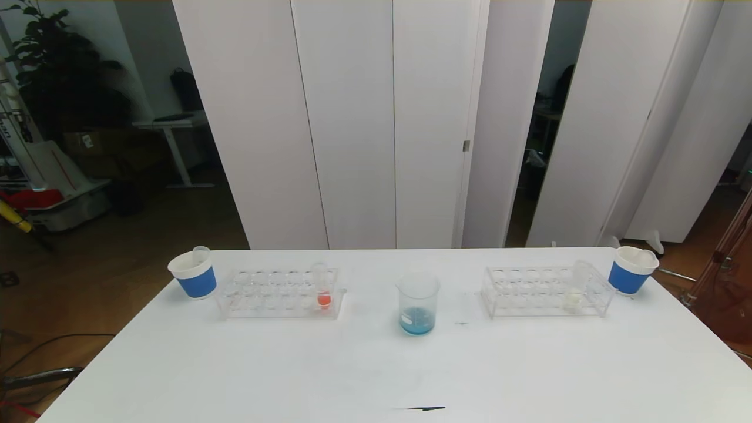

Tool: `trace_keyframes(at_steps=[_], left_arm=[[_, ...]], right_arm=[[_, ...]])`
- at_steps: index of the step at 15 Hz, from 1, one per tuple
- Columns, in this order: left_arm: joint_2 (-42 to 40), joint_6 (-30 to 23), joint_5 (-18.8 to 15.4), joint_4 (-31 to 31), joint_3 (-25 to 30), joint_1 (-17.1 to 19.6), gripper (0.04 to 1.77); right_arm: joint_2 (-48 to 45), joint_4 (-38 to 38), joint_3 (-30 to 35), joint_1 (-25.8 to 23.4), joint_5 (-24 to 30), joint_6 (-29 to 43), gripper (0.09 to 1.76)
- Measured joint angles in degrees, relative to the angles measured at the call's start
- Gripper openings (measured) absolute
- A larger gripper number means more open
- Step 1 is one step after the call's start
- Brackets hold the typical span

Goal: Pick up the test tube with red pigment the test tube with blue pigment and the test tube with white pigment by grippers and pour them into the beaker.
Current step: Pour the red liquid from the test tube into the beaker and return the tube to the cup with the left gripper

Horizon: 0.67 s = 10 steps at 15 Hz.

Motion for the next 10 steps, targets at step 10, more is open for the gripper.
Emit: trace_keyframes(at_steps=[10], left_arm=[[0.0,-2.0,0.1,-0.1,0.0,0.0,1.75]], right_arm=[[0.0,0.0,0.0,0.0,0.0,0.0,1.75]])
